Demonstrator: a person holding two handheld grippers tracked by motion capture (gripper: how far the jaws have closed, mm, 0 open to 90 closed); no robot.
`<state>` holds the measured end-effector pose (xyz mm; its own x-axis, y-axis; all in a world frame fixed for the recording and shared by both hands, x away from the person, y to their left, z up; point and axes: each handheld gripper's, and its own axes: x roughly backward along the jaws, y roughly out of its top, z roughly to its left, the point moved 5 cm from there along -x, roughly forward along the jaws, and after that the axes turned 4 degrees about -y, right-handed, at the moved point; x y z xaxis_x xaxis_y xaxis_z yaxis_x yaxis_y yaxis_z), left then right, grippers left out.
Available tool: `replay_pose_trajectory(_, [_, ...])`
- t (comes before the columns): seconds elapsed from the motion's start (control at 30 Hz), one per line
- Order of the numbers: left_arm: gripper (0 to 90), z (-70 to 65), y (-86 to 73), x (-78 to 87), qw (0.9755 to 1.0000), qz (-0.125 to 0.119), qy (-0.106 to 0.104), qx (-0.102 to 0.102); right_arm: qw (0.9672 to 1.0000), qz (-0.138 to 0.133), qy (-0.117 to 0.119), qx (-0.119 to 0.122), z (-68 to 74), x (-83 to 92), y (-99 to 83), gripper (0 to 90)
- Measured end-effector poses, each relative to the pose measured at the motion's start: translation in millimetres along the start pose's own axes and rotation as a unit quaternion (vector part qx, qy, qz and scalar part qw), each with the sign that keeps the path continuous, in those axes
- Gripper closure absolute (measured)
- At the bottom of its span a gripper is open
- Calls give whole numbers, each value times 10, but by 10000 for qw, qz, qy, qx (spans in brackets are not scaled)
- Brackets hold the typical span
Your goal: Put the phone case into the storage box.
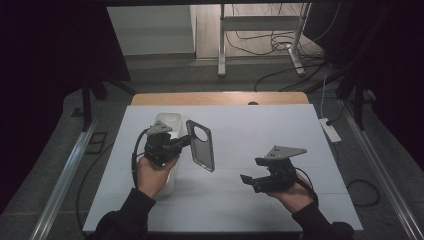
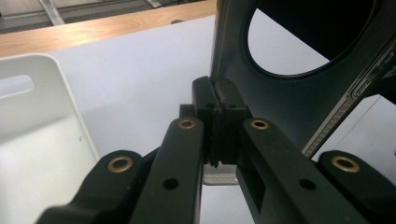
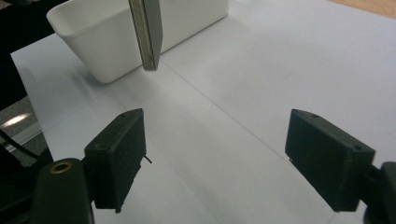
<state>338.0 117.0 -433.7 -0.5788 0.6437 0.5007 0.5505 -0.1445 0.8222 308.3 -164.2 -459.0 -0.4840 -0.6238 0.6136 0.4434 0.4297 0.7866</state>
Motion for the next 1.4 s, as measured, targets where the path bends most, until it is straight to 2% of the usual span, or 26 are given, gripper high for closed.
replay_pose_trajectory(0.3, [892, 91, 64, 86, 9999, -34, 114, 25, 10000, -26, -77, 45, -11, 89, -67, 158])
replay_pose_trajectory(0.73, [893, 260, 113, 190, 9994, -47, 325, 105, 9997, -37, -217, -101, -45, 207, -173, 114])
replay_pose_trajectory(1.4, [893, 480, 192, 355, 9978, -157, 602, 210, 9988, 58, -483, -19, -114, 315, -342, 39])
